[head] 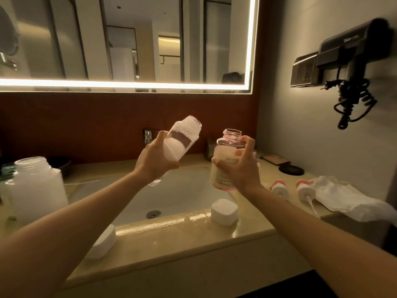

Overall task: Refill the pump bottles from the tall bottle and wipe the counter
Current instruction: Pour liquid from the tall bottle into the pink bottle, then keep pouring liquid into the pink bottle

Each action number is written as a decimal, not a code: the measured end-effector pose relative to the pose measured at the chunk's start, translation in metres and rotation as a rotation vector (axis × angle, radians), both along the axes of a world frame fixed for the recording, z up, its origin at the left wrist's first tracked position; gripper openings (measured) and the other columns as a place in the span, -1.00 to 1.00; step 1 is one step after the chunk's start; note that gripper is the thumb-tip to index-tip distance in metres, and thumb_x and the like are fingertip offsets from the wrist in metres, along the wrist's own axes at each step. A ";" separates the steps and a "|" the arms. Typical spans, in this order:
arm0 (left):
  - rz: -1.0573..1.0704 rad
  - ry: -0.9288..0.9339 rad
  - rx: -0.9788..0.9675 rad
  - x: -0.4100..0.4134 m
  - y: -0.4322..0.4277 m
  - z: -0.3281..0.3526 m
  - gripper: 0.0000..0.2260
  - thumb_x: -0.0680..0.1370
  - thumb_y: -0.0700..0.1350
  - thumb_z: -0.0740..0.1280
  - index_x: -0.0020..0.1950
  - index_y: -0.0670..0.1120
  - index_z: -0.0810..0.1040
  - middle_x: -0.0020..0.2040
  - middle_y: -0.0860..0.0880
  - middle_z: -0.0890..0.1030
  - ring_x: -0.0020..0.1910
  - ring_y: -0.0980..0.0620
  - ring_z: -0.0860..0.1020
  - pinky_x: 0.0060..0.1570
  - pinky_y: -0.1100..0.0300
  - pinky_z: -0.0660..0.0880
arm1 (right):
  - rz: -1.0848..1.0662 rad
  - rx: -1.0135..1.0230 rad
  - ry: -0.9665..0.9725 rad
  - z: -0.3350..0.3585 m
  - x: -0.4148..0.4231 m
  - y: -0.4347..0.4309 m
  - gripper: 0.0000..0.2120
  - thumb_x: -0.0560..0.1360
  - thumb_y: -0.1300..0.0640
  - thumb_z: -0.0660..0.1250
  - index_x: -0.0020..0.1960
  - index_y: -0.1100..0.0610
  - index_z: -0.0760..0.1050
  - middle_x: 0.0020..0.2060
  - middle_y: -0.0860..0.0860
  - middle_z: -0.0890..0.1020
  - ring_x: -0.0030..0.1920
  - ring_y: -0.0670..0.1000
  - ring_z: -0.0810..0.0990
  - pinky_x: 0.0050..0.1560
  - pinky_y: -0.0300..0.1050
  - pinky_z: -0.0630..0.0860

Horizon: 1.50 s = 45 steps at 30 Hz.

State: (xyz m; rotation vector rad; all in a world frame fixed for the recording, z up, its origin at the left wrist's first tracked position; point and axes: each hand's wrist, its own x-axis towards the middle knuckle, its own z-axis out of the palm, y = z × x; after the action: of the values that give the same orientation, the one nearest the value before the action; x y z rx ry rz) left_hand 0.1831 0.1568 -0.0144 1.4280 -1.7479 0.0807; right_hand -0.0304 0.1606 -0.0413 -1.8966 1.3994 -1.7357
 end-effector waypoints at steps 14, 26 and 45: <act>-0.159 0.412 0.116 -0.069 -0.041 -0.044 -0.38 0.26 -0.20 0.53 0.25 -0.06 0.35 0.03 -0.03 0.43 0.00 -0.03 0.42 -0.14 0.18 0.38 | -0.252 0.200 0.078 -0.065 -0.100 -0.025 -0.19 0.25 0.03 0.55 0.32 0.09 0.13 0.23 0.16 0.42 0.18 0.16 0.48 0.08 0.05 0.50; -0.154 0.396 0.169 -0.080 -0.069 -0.060 -0.39 0.28 -0.18 0.52 0.25 -0.04 0.36 0.04 -0.05 0.44 -0.02 -0.04 0.41 -0.15 0.18 0.36 | -0.247 0.336 0.086 -0.056 -0.124 -0.083 -0.12 0.29 0.02 0.52 0.40 0.06 0.03 0.30 0.17 0.33 0.24 0.18 0.44 0.10 0.04 0.48; -0.111 0.358 0.171 -0.063 -0.088 -0.081 -0.38 0.27 -0.16 0.53 0.25 -0.03 0.35 0.03 -0.05 0.47 -0.01 -0.07 0.43 -0.12 0.18 0.35 | -0.280 0.247 0.064 -0.035 -0.040 -0.115 -0.06 0.36 -0.07 0.45 0.50 0.13 -0.06 0.44 0.09 0.23 0.41 0.11 0.23 0.29 0.04 0.32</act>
State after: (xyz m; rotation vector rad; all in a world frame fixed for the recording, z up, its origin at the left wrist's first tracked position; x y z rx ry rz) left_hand 0.1206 0.0683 -0.0949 1.3646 -1.5581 -0.3707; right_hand -0.0702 0.0456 -0.0765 -1.7043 1.8829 -1.5341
